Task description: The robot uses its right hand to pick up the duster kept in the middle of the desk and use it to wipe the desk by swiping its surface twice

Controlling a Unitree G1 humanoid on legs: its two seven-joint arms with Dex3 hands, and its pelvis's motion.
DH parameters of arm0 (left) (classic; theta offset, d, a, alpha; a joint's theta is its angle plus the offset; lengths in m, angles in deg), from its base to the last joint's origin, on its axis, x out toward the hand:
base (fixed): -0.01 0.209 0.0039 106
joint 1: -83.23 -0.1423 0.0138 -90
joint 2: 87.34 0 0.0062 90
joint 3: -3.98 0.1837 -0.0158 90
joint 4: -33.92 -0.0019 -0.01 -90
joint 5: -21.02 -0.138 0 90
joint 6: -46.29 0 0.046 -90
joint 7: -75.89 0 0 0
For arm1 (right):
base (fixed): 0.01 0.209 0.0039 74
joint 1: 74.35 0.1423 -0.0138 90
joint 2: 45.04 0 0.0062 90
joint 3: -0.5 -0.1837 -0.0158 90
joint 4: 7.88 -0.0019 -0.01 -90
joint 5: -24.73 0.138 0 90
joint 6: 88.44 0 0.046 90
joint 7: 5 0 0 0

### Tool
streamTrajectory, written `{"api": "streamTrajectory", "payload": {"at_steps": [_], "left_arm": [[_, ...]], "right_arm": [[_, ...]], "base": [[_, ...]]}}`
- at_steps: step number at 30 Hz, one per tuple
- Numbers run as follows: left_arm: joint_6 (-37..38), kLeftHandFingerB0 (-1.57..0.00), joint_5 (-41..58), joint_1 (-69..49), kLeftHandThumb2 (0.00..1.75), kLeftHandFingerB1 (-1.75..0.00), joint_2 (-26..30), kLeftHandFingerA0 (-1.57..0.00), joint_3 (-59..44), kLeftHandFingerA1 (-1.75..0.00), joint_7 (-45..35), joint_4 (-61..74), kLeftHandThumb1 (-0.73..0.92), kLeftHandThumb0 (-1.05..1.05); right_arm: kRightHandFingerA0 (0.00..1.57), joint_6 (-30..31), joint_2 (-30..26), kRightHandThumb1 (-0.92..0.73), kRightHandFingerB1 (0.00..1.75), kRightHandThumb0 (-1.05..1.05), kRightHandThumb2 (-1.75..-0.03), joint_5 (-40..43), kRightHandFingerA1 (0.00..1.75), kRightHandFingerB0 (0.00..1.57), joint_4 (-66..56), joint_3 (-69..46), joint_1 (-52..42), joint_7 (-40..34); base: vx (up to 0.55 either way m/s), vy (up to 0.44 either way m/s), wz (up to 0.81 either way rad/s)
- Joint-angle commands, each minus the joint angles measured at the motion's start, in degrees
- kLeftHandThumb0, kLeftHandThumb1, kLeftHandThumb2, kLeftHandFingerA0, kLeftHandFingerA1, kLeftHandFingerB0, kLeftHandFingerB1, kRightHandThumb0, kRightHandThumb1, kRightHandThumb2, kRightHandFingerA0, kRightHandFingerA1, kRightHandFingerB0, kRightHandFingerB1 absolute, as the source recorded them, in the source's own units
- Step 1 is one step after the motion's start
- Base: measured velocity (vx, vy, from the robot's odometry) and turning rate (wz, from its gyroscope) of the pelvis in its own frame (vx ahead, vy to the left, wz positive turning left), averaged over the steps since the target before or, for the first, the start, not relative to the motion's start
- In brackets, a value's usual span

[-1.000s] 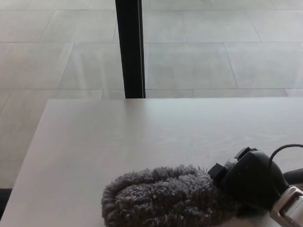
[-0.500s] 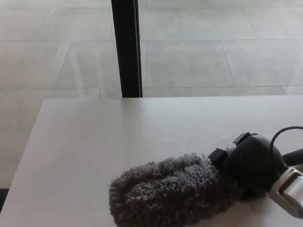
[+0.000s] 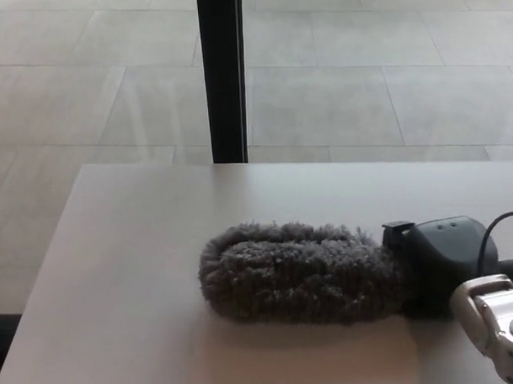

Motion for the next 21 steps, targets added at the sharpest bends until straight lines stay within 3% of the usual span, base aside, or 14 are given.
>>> {"api": "streamTrajectory", "payload": {"at_steps": [1, 2, 3, 5, 7, 8, 13, 14, 18, 20, 21], "left_arm": [[0.6, -0.42, 0.6, -0.8, 0.68, -0.49, -0.4, -0.43, -0.7, -0.63, 0.8, -0.5, 0.91, -0.52], [0.6, -0.42, 0.8, -0.8, 0.68, -0.49, -0.5, -0.43, -1.0, -0.63, 0.7, -0.6, 0.91, -0.52], [0.6, -0.44, 0.3, -0.7, 0.67, -0.49, -0.4, -0.44, -0.8, -0.62, 1.0, -0.8, 0.90, -0.51], [0.5, -0.47, 0.3, -0.8, 0.67, -0.50, -0.4, -0.47, -0.9, -0.63, 1.6, -0.9, 0.90, -0.53], [0.8, -0.46, 0.1, -1.0, 0.66, -0.49, -0.3, -0.46, -0.8, -0.61, 1.2, -0.9, 0.90, -0.53], [0.8, -0.47, 0.3, -1.2, 0.67, -0.50, -0.4, -0.44, -1.0, -0.62, 1.1, -1.0, 0.91, -0.52], [0.5, -0.48, 0.6, -1.7, 0.67, -0.49, -0.6, -0.47, -1.5, -0.64, 1.2, -0.8, 0.91, -0.52], [0.7, -0.48, 0.4, -1.8, 0.67, -0.49, -0.6, -0.48, -1.4, -0.64, 1.3, -0.7, 0.92, -0.52], [1.2, -0.47, 0.4, -2.2, 0.67, -0.48, -0.6, -0.46, -1.5, -0.63, 1.2, -0.9, 0.92, -0.52], [1.3, -0.48, 0.9, -2.6, 0.68, -0.51, -0.7, -0.45, -1.9, -0.64, 0.6, -0.5, 0.92, -0.53], [1.3, -0.48, 0.8, -2.7, 0.68, -0.50, -0.8, -0.45, -1.8, -0.63, 0.8, -0.5, 0.92, -0.53]], "right_arm": [[0.83, 9.3, -5.3, -0.66, 1.04, -0.32, -0.68, 6.3, 1.54, 0.71, 7.7, -5.6, -2.6, 7.1], [0.83, 8.9, -5.7, -0.66, 1.04, -0.32, -0.68, 6.0, 1.54, 0.71, 8.1, -5.7, -2.9, 6.8], [0.78, 8.7, -6.3, -0.69, 0.86, -0.33, -0.66, 5.5, 1.46, 0.67, 8.7, -5.5, -3.2, 6.1], [0.76, 9.8, -7.4, -0.72, 0.93, -0.37, -0.65, 4.2, 1.48, 0.65, 9.8, -4.3, -3.1, 8.4], [0.77, 11.2, -8.1, -0.78, 0.75, -0.38, -0.66, 3.7, 1.45, 0.64, 10.8, -3.4, -2.9, 10.3], [0.81, 11.3, -8.4, -0.74, 0.89, -0.36, -0.68, 4.4, 1.56, 0.70, 11.1, -3.9, -3.2, 10.2], [0.79, 10.6, -10.7, -0.74, 0.80, -0.39, -0.65, 6.5, 1.47, 0.69, 11.6, -5.2, -4.8, 10.6], [0.79, 11.3, -10.8, -0.74, 0.92, -0.41, -0.67, 6.3, 1.54, 0.68, 11.8, -5.1, -4.9, 10.2], [0.82, 12.7, -11.6, -0.77, 0.94, -0.41, -0.67, 7.7, 1.47, 0.73, 12.6, -6.0, -6.1, 9.4], [0.81, 13.9, -12.4, -0.73, 1.15, -0.41, -0.62, 8.8, 1.62, 0.70, 13.3, -7.0, -8.0, 9.0], [0.80, 14.2, -12.5, -0.73, 1.16, -0.43, -0.61, 8.8, 1.67, 0.70, 13.6, -6.9, -8.4, 9.1]], "base": [[0.00, 0.000, 0.00], [0.00, 0.000, 0.00], [0.00, 0.000, 0.00], [0.00, 0.000, 0.00], [0.00, 0.000, 0.00], [0.00, 0.000, 0.00], [0.00, 0.000, 0.00], [0.00, 0.000, 0.00], [0.00, 0.000, 0.00], [0.00, 0.000, 0.00], [0.00, 0.000, 0.00]]}}
